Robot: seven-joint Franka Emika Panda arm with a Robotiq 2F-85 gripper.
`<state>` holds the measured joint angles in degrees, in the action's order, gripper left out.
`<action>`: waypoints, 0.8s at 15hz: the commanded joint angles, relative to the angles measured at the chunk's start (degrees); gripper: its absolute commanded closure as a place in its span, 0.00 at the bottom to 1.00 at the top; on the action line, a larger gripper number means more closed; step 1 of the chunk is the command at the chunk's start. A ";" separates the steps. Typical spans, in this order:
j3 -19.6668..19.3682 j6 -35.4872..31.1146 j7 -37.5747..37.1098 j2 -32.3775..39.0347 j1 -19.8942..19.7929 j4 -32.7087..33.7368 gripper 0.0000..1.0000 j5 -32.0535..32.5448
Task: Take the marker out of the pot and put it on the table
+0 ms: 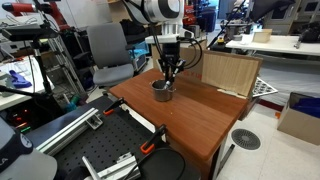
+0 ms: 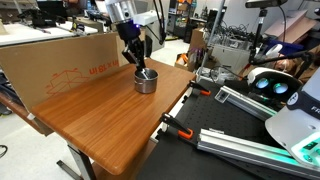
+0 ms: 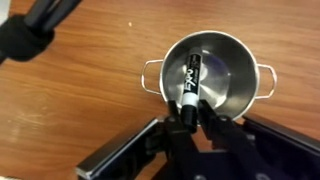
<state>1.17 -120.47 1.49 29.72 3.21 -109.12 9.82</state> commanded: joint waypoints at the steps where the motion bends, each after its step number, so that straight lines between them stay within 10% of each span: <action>1: -0.42 2.87 -0.47 1.56 0.52 2.89 0.98 0.63; 12: 0.88 0.22 2.61 -4.01 -1.62 1.07 0.95 -3.08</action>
<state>1.20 -119.12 1.94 28.58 3.04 -106.73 9.16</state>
